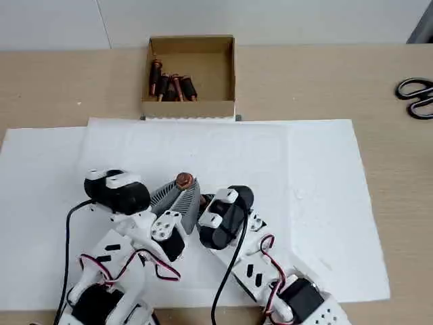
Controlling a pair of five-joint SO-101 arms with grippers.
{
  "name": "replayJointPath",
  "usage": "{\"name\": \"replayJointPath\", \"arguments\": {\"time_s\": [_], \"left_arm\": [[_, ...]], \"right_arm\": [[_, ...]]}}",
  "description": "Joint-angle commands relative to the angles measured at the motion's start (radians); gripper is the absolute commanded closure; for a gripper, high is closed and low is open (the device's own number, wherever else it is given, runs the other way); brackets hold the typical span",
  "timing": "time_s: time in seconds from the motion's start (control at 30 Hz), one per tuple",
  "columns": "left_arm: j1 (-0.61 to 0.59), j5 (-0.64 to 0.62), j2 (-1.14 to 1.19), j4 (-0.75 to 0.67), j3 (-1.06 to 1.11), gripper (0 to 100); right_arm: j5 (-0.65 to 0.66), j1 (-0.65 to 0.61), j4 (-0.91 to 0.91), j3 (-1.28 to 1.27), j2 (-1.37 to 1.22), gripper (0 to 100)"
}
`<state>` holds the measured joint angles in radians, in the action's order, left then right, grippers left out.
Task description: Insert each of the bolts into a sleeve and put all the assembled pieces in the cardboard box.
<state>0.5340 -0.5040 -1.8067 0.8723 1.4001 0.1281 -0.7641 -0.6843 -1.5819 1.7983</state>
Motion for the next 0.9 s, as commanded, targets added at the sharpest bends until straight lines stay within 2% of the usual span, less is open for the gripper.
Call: {"name": "replayJointPath", "arguments": {"time_s": [0.0, 0.13, 0.43, 0.5, 0.67, 0.87], "left_arm": [[0.08, 0.018, -0.008, 0.087, 0.012, 99], [0.121, 0.058, -0.008, 0.14, 0.05, 99], [0.12, 0.114, -0.008, 0.135, 0.09, 99], [0.118, 0.112, -0.008, 0.137, 0.09, 96], [0.118, 0.11, -0.008, 0.141, 0.09, 82], [0.114, 0.137, -0.008, 0.16, 0.09, 80]], "right_arm": [[0.058, -0.007, 0.008, 0.057, 0.016, 99.5], [0.063, -0.01, 0.008, 0.08, 0.016, 99.5], [0.063, -0.01, 0.008, 0.081, 0.016, 99.5], [0.063, -0.01, 0.008, 0.078, 0.016, 99.5], [0.063, -0.01, 0.007, 0.075, 0.016, 99.5], [0.063, -0.01, -0.001, 0.075, 0.016, 99.5]]}}
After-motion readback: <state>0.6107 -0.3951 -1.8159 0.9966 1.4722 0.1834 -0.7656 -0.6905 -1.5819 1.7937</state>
